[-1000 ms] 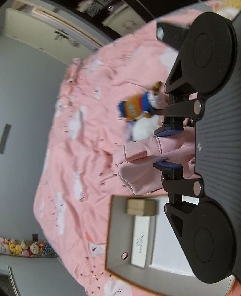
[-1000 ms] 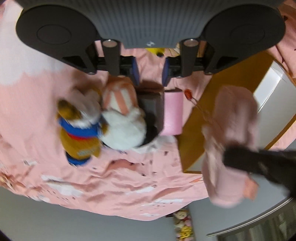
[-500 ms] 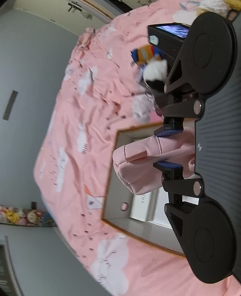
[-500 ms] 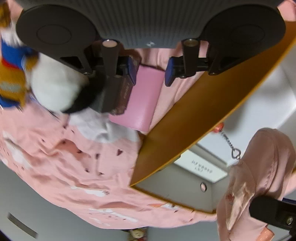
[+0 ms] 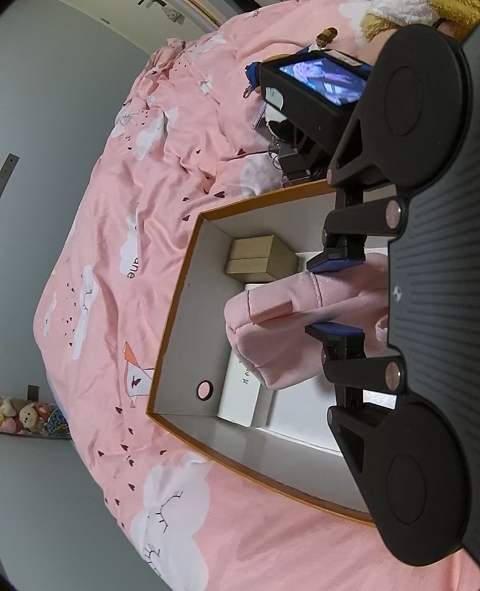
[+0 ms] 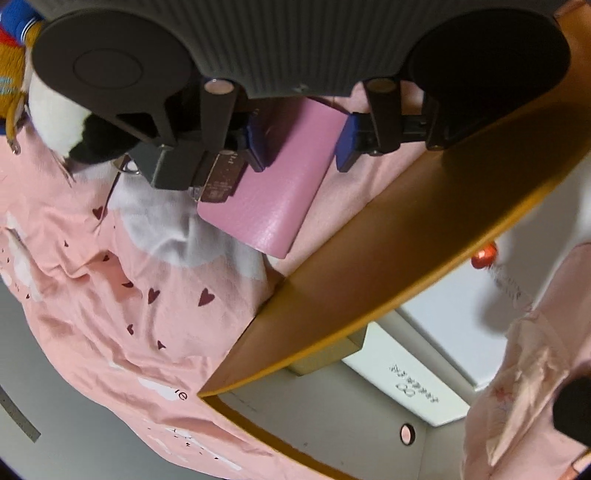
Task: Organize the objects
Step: 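Carry the pink pouch into the white box with the left tool while the right tool grasps the pink card, then hold the pink pouch in the box with the left tool while the right tool lifts the pink card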
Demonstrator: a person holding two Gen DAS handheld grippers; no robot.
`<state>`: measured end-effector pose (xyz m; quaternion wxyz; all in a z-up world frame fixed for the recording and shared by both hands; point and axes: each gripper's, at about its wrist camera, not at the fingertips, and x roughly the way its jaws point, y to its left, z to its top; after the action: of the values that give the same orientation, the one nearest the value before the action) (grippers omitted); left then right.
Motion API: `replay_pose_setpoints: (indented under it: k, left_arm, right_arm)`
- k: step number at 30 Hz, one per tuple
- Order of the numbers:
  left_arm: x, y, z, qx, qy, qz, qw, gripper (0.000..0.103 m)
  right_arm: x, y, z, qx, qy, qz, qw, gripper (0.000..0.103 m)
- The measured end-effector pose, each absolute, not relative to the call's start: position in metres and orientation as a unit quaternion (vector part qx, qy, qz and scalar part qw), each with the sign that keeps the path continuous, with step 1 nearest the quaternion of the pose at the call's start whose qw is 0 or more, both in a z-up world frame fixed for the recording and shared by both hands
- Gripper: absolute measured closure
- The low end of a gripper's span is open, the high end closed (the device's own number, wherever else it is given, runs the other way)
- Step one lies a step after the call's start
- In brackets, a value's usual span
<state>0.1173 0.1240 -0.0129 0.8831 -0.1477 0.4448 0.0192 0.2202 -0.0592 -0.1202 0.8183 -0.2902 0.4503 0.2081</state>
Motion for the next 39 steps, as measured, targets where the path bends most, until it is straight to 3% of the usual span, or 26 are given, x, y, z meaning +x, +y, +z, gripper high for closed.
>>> replay_pose_setpoints:
  k: [9, 13, 16, 32, 36, 39]
  left_arm:
    - [0.118, 0.123, -0.016, -0.153, 0.449, 0.019, 0.88, 0.07]
    - [0.116, 0.121, -0.016, -0.15, 0.449, 0.018, 0.881, 0.07]
    - [0.116, 0.119, -0.017, -0.149, 0.451, 0.014, 0.88, 0.07]
    - [0.112, 0.106, -0.021, -0.13, 0.469, -0.015, 0.874, 0.07]
    - [0.111, 0.104, -0.027, -0.128, 0.484, -0.022, 0.865, 0.07]
    - [0.11, 0.105, -0.031, -0.127, 0.493, -0.02, 0.861, 0.07]
  right_arm:
    - [0.218, -0.049, -0.131, -0.335, 0.419, 0.185, 0.823, 0.055]
    - [0.216, -0.057, -0.118, -0.302, 0.428, 0.176, 0.833, 0.074]
    - [0.21, -0.072, -0.099, -0.267, 0.431, 0.173, 0.844, 0.082]
    - [0.157, -0.164, -0.035, 0.064, 0.519, 0.232, 0.82, 0.091]
    - [0.161, -0.16, -0.047, 0.046, 0.543, 0.22, 0.809, 0.103]
    - [0.167, -0.157, -0.054, 0.033, 0.559, 0.209, 0.802, 0.097]
